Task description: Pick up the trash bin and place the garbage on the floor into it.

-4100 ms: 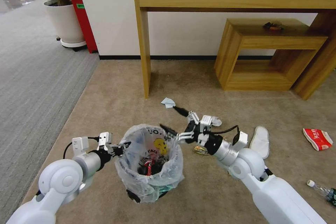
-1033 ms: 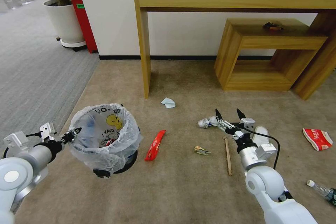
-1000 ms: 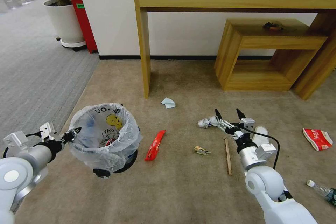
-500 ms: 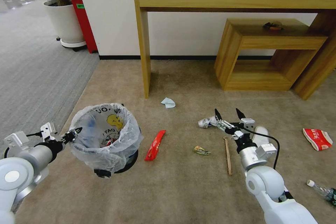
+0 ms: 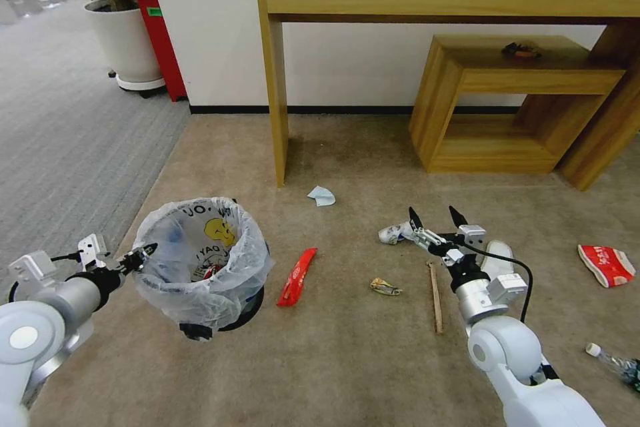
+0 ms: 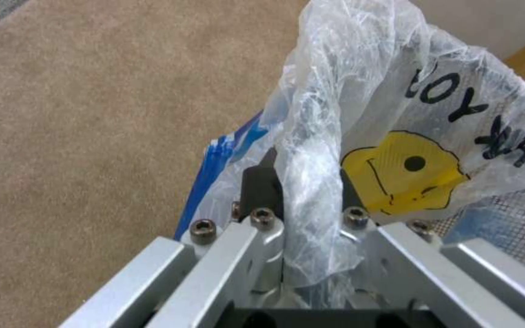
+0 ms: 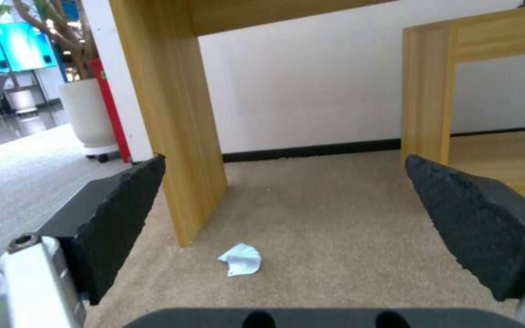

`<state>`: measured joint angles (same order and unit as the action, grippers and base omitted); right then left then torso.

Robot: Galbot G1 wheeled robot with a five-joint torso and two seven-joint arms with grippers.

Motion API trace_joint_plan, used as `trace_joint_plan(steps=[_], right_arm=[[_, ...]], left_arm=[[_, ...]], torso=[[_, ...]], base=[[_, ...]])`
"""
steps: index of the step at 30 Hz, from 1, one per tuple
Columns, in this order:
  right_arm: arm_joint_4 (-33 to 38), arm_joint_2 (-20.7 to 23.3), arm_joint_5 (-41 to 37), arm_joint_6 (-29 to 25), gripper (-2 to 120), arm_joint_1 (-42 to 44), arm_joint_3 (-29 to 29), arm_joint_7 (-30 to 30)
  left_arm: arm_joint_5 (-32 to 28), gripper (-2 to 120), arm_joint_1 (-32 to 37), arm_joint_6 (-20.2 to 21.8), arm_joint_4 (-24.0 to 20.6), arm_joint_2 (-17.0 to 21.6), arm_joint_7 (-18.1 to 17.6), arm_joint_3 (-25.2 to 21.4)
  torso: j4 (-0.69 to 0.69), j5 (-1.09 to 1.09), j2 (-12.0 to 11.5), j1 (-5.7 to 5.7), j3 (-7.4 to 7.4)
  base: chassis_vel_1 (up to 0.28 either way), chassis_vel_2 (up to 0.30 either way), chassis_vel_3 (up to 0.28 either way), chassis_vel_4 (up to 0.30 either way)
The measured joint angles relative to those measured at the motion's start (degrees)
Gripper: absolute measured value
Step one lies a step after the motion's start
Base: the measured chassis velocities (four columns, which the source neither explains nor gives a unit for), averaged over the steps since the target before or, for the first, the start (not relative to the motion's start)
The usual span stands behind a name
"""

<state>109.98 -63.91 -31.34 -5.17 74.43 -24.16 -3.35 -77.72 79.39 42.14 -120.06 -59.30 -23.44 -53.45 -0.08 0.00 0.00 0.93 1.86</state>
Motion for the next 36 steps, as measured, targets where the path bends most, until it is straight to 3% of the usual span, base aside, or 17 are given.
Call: trace_joint_plan(steps=[36], right_arm=[[-0.7, 0.0, 0.2, -0.9, 100, -0.4, 0.1, 1.3]], left_arm=[[0.2, 3, 0.5, 0.0, -0.5, 0.0, 0.1, -0.1]], torso=[[0.01, 0.0, 0.0, 0.0, 0.0]], base=[[-0.001, 0.002, 0.001, -0.001]])
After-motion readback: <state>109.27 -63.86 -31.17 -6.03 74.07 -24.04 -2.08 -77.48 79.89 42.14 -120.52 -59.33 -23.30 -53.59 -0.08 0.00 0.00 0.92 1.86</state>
